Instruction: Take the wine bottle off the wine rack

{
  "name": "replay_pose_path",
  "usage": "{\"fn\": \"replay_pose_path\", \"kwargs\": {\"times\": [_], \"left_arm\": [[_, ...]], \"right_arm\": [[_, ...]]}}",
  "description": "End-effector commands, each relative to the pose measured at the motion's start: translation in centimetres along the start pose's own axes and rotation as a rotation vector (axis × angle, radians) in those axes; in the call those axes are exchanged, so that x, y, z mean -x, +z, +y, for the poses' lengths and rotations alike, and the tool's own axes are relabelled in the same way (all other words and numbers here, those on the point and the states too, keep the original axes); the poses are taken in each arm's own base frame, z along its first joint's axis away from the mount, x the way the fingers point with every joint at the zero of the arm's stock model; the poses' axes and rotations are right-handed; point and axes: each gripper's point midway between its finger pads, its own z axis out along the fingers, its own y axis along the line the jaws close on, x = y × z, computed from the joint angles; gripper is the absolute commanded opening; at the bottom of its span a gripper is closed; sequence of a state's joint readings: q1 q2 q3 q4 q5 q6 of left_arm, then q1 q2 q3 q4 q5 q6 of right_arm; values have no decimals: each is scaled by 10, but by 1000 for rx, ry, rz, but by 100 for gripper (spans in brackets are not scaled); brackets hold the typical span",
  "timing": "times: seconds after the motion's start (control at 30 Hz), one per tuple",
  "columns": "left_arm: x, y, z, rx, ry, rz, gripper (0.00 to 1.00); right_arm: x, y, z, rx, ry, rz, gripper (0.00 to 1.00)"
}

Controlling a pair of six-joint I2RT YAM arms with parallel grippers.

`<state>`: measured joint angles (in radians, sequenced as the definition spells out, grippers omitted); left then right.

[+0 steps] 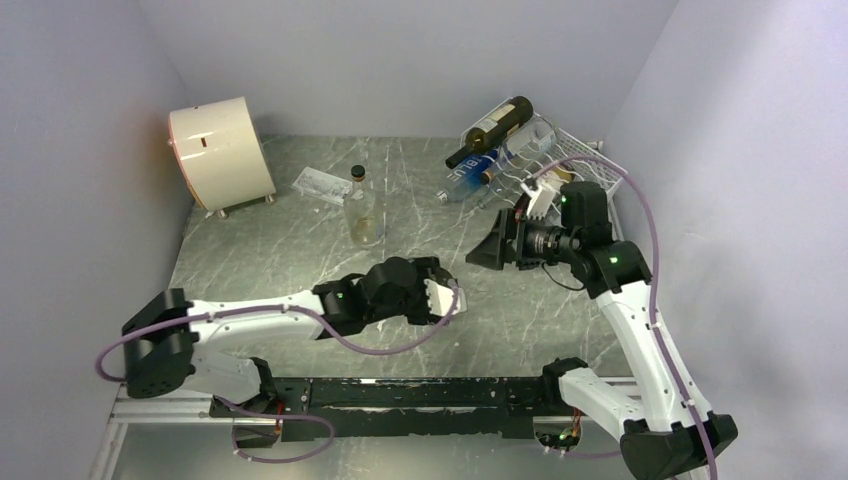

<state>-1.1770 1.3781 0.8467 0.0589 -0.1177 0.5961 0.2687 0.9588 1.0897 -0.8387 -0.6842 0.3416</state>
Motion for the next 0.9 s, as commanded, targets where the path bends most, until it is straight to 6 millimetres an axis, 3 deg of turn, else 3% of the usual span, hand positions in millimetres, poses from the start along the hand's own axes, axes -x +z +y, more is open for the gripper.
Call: {"fn": "replay_pose_path", "kwargs": {"times": [0.0,0.17,0.3,0.47,0.63,0.73,0.87], "left_arm": [[37,-39,46,198,-251,-160,7],[29,-79,69,307,-493,-205,7],[7,-112,86,425,-722,-194,7],[-53,-162,107,705,-966,-78,7],[-116,-229,137,1101,-1174,-8,7],[-125,-243,167,1191,-1175,-82,7],[-139,-237,209,1214,-1201,-109,7]], "right_arm": [[58,-23,-13,-211,-41,-271,90],[88,-51,-10,-278,-91,-468,98],[90,-59,-4,-247,-146,-551,100],[80,-60,-22,-306,-124,-588,100],[79,-69,-23,-316,-149,-652,100],[83,-75,-28,-354,-157,-677,100],[84,-74,-29,-368,-155,-657,100]]}}
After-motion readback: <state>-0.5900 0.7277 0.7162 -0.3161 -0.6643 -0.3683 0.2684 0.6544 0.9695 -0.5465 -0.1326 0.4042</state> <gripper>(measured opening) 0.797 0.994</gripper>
